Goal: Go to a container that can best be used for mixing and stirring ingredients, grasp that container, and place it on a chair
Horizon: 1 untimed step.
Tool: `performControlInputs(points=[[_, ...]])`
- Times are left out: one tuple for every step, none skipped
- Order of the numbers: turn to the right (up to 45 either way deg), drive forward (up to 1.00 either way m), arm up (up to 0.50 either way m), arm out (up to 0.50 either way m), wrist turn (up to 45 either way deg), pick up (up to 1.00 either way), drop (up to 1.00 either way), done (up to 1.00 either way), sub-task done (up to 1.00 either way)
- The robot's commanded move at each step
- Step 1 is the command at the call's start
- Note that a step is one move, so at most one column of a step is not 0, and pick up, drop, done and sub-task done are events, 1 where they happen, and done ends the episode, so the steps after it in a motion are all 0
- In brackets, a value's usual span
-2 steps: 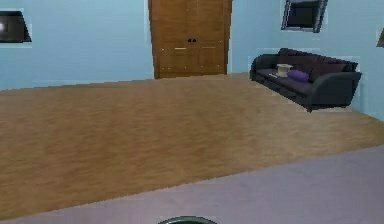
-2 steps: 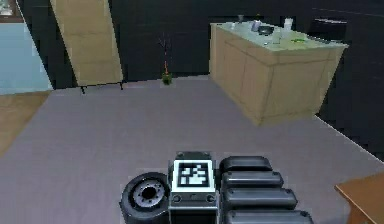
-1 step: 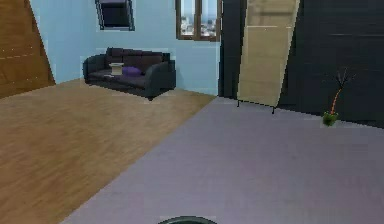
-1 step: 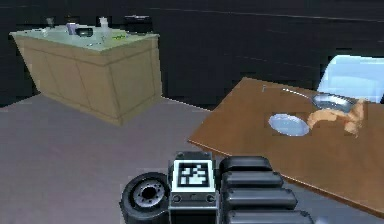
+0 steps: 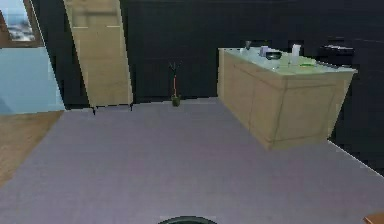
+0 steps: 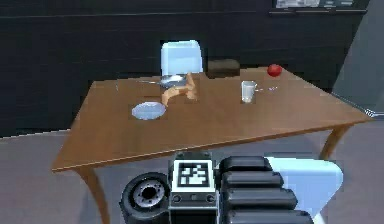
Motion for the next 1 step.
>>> performControlInputs(points=[[-45.0,0.00,0.00,0.00,0.0,0.00,0.00,0.00,0.00]])
